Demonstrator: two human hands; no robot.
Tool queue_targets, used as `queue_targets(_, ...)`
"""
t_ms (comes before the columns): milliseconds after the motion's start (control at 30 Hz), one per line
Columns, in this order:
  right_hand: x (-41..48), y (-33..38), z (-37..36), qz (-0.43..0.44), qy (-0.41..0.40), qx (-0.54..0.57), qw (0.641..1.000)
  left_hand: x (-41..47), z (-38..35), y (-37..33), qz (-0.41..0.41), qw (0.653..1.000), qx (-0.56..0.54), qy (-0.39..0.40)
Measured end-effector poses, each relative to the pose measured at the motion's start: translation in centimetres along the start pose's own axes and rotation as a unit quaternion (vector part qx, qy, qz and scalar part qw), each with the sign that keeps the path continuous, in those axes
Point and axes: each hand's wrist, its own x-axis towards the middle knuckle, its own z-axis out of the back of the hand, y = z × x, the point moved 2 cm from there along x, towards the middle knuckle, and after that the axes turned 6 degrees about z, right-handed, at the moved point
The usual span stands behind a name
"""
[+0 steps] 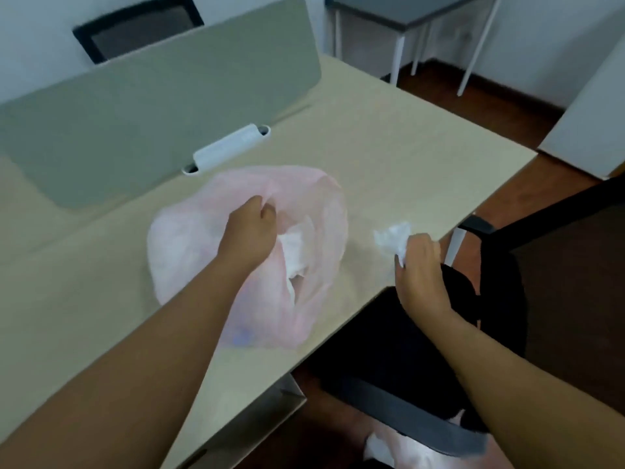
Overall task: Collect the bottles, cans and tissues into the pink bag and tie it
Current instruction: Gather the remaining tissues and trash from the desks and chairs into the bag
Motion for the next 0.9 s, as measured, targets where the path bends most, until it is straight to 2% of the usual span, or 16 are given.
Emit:
queue_targets(67,2.2,6.4,0.6,0.062,-0.053,0.066,0.994,-0.3,3.5,-0.1,-0.001,0.999,-0.028,-0.015)
queue_targets(133,3.1,12.1,0.2,0.160,-0.054,0.078,0.983,-0.8,6.4,0.0,-0.005,0.998,-0.059,-0.026)
queue_targets(167,3.4,14.4,-0.6,0.192,-0.018,0.075,0.978,-1.1,7.8,0.2,-0.006,0.997,-0.072,-0.031)
queue_targets(233,3.3,17.2,-3.2,0.238,0.112,0.035,0.964,-1.5,10.1,0.6,-0.004,0.995,-0.095,-0.040)
queue_targets(300,2.6,18.3,-5.4,0.267,0.267,-0.062,0.924,-1.7,11.9,1.1,-0.007,0.993,-0.107,-0.044)
queue_targets(333,2.1,18.3,-5.7,0.250,0.323,-0.102,0.907,-1.8,12.6,1.3,-0.012,0.993,-0.106,-0.041)
queue_targets(400,1.3,17.8,-4.9,0.208,0.345,-0.105,0.909,-1.6,13.3,1.4,-0.023,0.994,-0.105,-0.033)
queue_targets(533,-0.1,15.0,0.3,0.161,0.186,-0.080,0.966,-1.5,12.3,1.2,-0.043,0.991,-0.123,-0.001)
queue_targets(633,-1.4,10.8,6.1,0.113,0.093,-0.132,0.980,-1.6,11.2,0.8,-0.062,0.993,-0.098,-0.001)
queue_targets(700,-3.3,6.5,11.1,0.072,0.066,-0.230,0.968,-2.0,10.6,0.3,-0.080,0.994,-0.074,-0.009)
queue_targets(800,-7.3,-0.8,19.6,-0.079,0.069,-0.388,0.916,-3.0,10.2,-0.5,-0.109,0.993,-0.033,-0.026)
queue_targets(867,-10.2,-5.2,24.8,-0.229,0.056,-0.407,0.883,-3.3,10.1,-0.5,-0.116,0.992,-0.007,-0.043)
queue_targets(900,-11.6,-7.2,26.7,-0.308,0.048,-0.371,0.875,-3.4,10.0,-0.3,-0.108,0.993,-0.005,-0.051)
